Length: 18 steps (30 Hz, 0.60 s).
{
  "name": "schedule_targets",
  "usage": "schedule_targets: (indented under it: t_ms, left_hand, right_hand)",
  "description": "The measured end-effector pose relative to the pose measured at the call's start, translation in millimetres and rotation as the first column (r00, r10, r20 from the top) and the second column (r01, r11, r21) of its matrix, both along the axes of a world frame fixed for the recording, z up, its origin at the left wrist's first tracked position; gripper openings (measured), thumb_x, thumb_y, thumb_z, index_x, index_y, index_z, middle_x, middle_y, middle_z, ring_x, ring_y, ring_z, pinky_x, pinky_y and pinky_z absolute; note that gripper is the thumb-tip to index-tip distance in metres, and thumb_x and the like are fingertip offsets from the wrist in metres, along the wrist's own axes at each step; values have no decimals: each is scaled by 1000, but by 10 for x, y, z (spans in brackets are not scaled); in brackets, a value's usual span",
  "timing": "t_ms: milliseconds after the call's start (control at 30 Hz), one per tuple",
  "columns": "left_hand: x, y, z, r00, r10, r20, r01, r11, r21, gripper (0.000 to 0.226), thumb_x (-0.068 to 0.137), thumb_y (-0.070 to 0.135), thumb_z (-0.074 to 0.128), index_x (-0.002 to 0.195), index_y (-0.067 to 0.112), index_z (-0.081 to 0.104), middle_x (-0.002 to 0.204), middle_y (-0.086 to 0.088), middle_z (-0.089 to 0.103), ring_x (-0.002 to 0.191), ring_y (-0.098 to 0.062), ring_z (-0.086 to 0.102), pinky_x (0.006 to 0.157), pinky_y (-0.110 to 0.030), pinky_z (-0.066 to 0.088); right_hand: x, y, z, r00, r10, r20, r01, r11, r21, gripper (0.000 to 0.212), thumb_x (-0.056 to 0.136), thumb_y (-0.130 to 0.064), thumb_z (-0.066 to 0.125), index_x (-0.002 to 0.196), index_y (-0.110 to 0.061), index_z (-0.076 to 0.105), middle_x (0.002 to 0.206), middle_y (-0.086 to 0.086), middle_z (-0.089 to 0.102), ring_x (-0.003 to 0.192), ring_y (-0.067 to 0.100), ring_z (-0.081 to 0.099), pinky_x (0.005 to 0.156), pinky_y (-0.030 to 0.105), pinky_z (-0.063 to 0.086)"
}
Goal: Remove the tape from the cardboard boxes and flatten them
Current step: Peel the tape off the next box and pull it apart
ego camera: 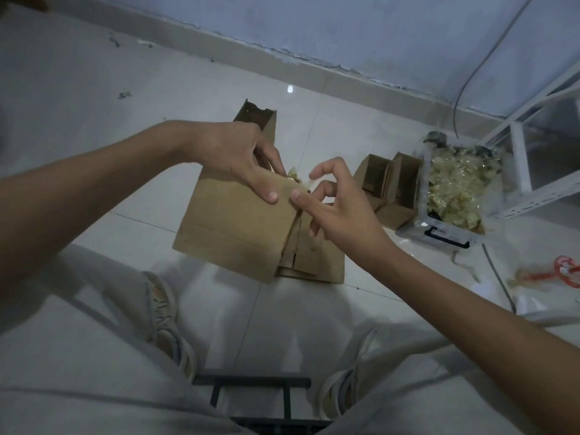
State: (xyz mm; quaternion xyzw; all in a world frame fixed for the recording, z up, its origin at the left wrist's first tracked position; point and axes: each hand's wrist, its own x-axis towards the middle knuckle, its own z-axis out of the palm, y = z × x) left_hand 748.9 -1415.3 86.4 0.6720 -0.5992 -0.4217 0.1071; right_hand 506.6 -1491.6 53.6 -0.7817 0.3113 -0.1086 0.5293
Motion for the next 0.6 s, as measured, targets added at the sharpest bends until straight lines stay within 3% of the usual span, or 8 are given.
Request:
schedule_targets:
  t_ms: [100,233,300,367,467,600]
  left_hand:
    - [-107,-46,-72,980,113,166,-106,993,-53,86,50,88,79,123,45,70,123,12,71,105,-10,67,90,-33,56]
    - [-260,-18,-131,907,218,360,-148,966,-212,82,59,81,79,130,44,65,123,10,66,100,-15,60,80,-34,50]
    - [-313,17,-141,879,254,404,-149,950,-273,80,63,78,79,133,42,63,116,12,59,97,-13,52,78,-33,42]
    - [-338,40,-163,861,279,426,-154,940,-304,81,64,78,79,135,42,61,121,9,59,99,-13,49,84,-35,40]
    - [-331,73,-187,867,301,398,-168,927,-335,83,62,79,78,134,43,61,133,5,59,112,-17,53,97,-42,42]
    - [-290,127,-175,916,335,220,-236,895,-380,87,53,88,75,127,45,63,130,8,57,113,-13,51,101,-45,44]
  right_hand:
    - [33,-72,-61,996,-77,-37,73,991,-114,30,99,-37,69,100,-14,50,73,0,65,53,22,68,63,44,56]
    - [41,-184,-102,999,-20,-37,13,983,-184,25,103,-32,62,88,-16,50,75,6,64,56,23,66,67,53,57]
    - [38,-210,-126,1000,22,-6,-22,983,-181,24,106,-29,58,89,-14,51,77,6,63,56,22,65,62,51,56]
    - [37,-228,-132,999,41,10,-39,986,-163,24,108,-25,55,91,-9,51,77,10,62,56,22,64,54,39,55]
    - [38,-313,-99,999,37,40,-42,989,141,24,110,-18,51,95,1,48,74,16,60,58,23,63,50,30,45]
    - [15,-459,-63,981,15,196,-132,790,599,20,108,-18,51,88,-14,48,73,10,50,65,22,58,54,30,39]
